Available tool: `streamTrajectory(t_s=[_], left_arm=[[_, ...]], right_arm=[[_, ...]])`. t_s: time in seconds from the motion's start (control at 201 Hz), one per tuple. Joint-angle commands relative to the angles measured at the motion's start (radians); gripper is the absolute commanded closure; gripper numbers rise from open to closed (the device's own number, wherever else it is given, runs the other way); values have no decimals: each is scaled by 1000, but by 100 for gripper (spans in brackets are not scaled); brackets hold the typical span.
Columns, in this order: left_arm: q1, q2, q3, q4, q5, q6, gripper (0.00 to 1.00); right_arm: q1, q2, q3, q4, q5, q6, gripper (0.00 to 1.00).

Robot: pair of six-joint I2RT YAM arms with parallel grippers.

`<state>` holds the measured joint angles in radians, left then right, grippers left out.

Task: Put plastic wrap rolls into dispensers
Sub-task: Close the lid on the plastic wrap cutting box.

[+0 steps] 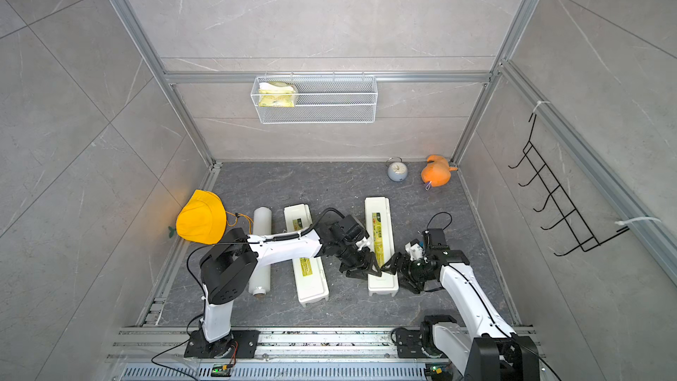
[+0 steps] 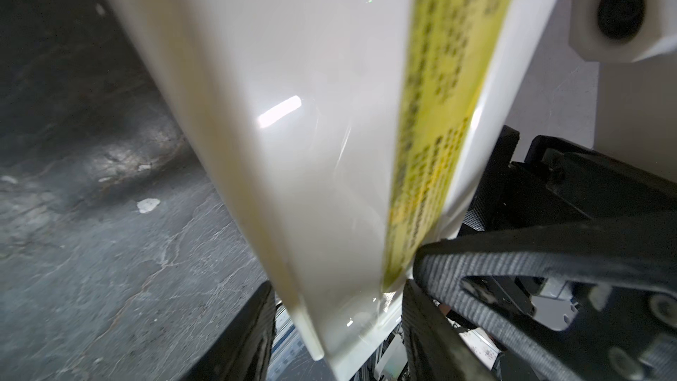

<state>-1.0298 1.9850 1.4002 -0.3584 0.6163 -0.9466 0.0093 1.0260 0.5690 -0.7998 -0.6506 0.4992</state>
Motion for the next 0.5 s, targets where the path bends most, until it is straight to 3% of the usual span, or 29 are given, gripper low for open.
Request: streamTrajectory(t_s=[0.0, 0.284, 0.493], left_arm=[[-11, 78, -2, -106, -65, -4, 44], [-21, 105, 29, -132, -71, -12, 44], [-24, 109, 21, -146, -100, -20, 44]], right_arm=[[12, -18, -7, -36, -21, 19, 23], [20, -39, -16, -39, -121, 53, 27], [26, -63, -20, -99, -98, 27, 27]])
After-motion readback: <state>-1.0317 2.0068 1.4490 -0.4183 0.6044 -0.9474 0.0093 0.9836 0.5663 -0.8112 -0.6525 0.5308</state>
